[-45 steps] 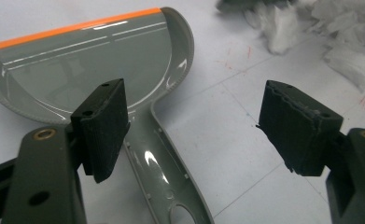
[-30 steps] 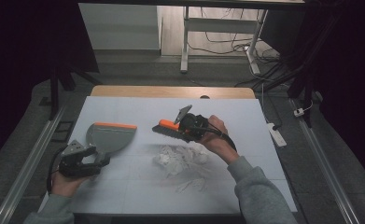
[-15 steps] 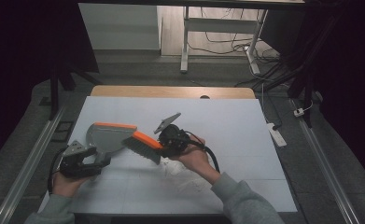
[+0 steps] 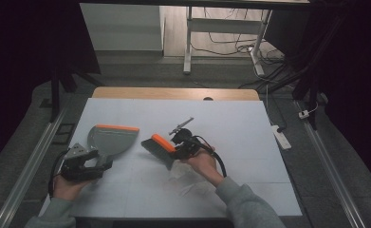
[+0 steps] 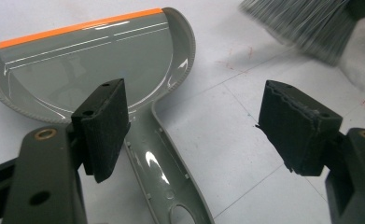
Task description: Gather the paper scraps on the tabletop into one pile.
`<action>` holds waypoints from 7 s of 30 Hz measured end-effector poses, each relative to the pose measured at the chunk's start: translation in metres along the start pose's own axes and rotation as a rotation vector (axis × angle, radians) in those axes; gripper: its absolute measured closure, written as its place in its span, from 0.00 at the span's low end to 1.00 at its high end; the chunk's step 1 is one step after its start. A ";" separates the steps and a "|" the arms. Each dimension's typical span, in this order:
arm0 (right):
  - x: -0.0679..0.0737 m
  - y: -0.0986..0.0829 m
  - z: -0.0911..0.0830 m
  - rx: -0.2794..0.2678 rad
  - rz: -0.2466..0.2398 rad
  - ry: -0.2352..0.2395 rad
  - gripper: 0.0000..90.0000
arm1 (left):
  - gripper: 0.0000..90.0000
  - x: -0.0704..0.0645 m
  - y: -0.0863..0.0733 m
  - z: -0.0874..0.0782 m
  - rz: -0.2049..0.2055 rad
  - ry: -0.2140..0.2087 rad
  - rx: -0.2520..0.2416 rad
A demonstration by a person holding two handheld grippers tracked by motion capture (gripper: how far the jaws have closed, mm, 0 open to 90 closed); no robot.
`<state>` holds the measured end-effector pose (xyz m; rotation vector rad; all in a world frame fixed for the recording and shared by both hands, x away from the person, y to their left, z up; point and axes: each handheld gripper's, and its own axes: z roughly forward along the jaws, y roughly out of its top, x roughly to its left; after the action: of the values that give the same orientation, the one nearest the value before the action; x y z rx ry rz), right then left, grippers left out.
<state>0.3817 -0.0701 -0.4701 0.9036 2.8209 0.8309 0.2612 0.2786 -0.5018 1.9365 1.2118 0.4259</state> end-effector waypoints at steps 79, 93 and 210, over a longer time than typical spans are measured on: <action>0.041 -0.049 -0.042 0.198 -0.425 0.035 0.75 | 0.29 -0.003 -0.001 0.004 0.014 0.006 0.022; 0.015 -0.041 -0.101 -0.034 -0.373 0.005 0.75 | 0.29 -0.003 -0.002 0.004 0.009 0.005 0.024; -0.082 -0.203 -0.130 -0.331 0.133 -0.366 0.75 | 0.29 -0.019 0.001 0.007 0.073 -0.006 0.009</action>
<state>0.3152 -0.3156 -0.4712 1.0690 2.2512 0.9918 0.2571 0.2583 -0.5027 1.9928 1.1439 0.4532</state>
